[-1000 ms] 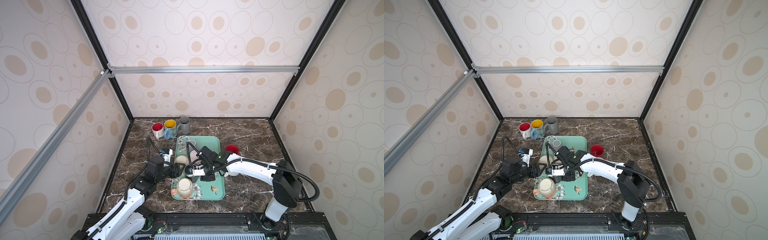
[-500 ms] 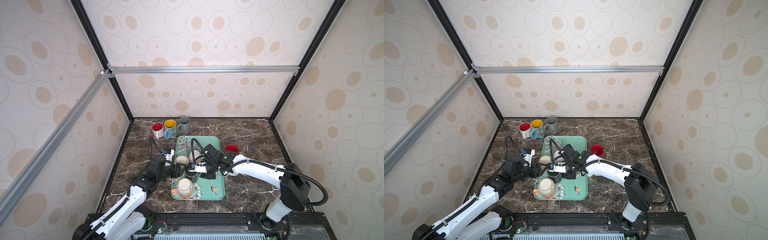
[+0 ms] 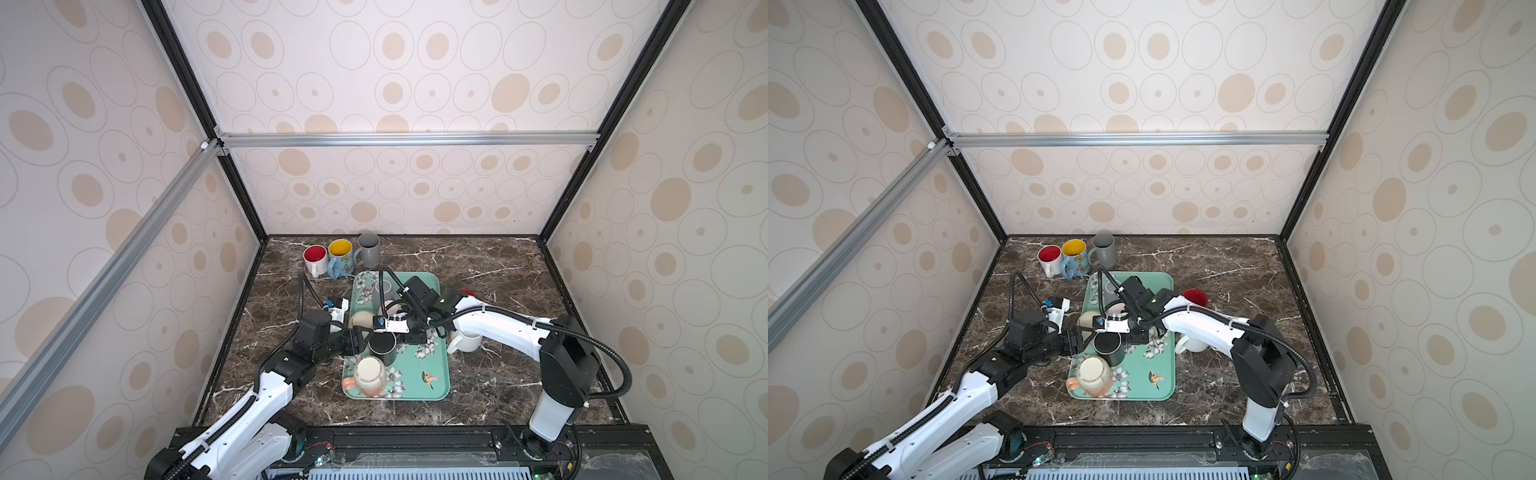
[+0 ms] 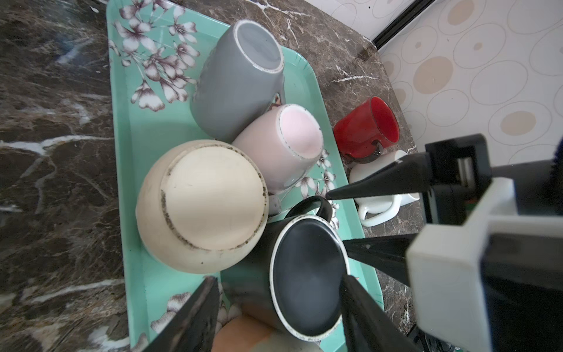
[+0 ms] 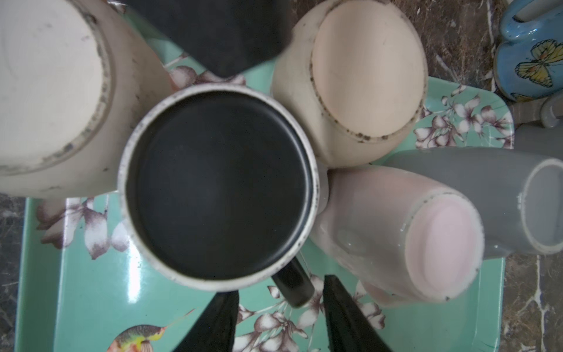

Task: Turn the mug right side up
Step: Pick up the mug from the tray.

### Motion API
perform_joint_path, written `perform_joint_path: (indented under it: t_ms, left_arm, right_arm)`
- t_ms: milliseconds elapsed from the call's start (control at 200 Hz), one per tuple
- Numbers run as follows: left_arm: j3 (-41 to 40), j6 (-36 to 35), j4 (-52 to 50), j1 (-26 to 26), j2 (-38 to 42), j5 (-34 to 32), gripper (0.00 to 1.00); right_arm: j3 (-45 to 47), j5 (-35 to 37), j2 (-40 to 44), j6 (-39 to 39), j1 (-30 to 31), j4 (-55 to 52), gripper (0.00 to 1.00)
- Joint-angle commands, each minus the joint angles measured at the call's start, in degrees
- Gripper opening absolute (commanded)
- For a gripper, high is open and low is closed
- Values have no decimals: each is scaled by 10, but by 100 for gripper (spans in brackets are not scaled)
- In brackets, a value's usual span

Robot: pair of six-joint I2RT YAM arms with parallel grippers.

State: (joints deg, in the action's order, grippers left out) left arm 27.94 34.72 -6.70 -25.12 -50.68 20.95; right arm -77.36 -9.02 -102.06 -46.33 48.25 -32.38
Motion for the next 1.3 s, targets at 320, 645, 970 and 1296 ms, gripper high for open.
perform_joint_path:
  t_ms: [320,645,970,1296]
  left_arm:
    - [20,-1,-8,-2,14,-6,64]
    - [29,1,-12,-1,18,-7,64]
    - [50,-5,-10,-1,1,-6,65]
    - [79,-16,-24,-1,4,-25,65]
  right_arm:
    - [-23,-33,-43,-40,1,-35,46]
    - [32,-76,-20,15,0,18,31]
    - [73,-74,6,49,0,39,20]
    - [138,-61,72,139,0,110,8]
